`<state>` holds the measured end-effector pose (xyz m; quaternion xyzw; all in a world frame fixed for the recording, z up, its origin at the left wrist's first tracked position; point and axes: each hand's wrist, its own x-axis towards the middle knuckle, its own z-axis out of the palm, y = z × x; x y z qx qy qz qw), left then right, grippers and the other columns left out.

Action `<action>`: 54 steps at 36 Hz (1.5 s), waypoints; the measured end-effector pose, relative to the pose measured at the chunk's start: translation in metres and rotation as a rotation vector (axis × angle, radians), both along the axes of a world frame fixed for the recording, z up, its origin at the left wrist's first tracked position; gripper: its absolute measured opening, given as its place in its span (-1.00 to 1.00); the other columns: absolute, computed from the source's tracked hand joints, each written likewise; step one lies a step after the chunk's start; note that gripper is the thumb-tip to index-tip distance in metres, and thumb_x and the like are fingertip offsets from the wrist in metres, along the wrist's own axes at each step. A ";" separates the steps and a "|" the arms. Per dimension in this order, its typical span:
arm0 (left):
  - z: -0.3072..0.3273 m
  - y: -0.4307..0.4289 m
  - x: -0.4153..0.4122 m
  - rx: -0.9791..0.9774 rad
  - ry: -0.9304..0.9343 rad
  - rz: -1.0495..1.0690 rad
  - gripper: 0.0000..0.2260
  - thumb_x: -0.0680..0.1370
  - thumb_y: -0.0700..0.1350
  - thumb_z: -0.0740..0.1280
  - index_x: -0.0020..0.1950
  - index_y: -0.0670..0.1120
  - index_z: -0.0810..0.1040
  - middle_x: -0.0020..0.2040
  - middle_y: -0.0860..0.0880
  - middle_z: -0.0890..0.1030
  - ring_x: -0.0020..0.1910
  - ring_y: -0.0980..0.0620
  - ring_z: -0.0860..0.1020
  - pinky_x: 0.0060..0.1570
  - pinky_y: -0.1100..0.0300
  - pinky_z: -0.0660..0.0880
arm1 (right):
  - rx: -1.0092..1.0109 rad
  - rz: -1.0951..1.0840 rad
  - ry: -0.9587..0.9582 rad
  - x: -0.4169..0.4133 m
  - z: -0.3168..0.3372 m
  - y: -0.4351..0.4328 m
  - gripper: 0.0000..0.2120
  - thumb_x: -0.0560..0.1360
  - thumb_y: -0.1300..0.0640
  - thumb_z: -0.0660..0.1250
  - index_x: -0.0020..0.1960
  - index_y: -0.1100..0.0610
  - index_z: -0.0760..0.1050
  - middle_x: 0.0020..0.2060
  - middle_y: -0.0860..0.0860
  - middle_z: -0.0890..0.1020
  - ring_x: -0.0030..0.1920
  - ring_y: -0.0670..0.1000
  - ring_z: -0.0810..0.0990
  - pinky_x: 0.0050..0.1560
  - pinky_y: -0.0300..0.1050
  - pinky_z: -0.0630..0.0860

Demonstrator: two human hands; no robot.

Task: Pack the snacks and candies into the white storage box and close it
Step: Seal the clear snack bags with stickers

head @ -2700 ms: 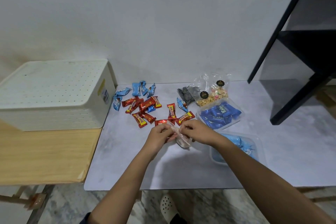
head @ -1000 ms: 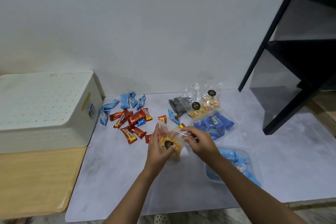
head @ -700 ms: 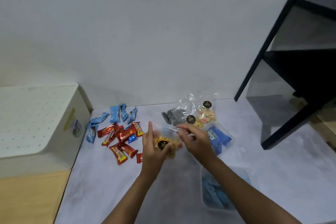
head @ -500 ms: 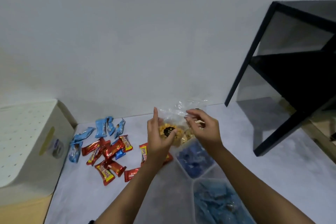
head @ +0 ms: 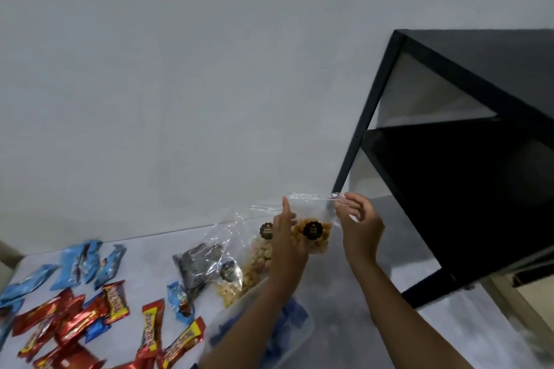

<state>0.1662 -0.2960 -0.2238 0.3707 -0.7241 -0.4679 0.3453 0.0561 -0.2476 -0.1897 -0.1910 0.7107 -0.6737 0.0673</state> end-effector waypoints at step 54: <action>-0.046 -0.101 0.080 0.414 -0.143 -0.113 -0.53 0.50 -0.33 0.28 0.38 -0.13 0.29 0.05 -0.05 0.50 -0.12 0.14 0.51 -0.29 0.43 0.51 | 0.441 0.239 -0.133 0.100 -0.073 -0.054 -0.61 0.43 0.43 0.30 0.22 0.21 0.42 0.03 0.03 0.52 -0.02 0.01 0.54 -0.27 -0.48 0.47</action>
